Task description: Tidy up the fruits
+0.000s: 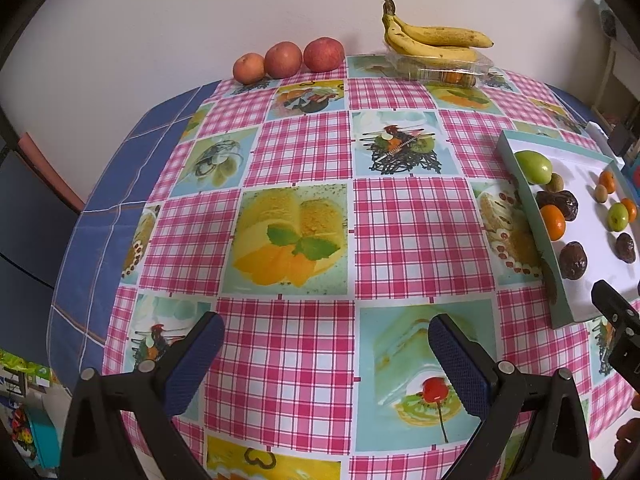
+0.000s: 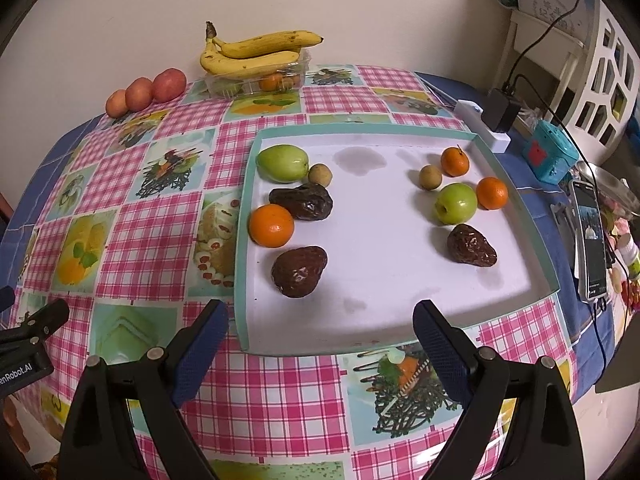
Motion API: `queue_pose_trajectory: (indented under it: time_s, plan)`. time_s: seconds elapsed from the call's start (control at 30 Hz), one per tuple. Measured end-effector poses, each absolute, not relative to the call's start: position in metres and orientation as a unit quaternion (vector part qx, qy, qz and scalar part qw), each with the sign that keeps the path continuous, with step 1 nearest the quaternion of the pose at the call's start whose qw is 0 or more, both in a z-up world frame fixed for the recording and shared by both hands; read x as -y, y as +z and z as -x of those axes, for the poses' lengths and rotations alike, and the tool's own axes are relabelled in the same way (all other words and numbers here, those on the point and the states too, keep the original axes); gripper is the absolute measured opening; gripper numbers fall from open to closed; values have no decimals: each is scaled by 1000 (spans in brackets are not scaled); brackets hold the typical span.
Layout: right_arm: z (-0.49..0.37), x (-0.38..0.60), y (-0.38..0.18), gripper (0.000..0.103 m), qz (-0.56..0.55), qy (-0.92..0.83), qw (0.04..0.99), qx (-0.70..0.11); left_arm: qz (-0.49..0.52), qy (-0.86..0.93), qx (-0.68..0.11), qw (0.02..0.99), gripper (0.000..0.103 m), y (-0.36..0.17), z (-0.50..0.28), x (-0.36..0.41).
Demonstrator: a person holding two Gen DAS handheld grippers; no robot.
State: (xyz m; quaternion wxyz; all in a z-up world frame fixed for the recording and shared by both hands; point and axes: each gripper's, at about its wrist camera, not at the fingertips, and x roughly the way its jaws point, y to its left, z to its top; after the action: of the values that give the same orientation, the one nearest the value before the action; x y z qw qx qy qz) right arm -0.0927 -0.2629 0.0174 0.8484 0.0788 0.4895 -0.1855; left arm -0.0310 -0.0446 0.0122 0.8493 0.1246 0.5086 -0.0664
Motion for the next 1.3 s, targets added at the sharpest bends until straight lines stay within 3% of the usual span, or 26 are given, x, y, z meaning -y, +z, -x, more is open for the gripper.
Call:
queue_pose_trajectory:
  time_s: [1.3]
  plan:
    - [90,258,17,94,-67,-178,847,-496,-124,-68,-510,849,103,11,30,43]
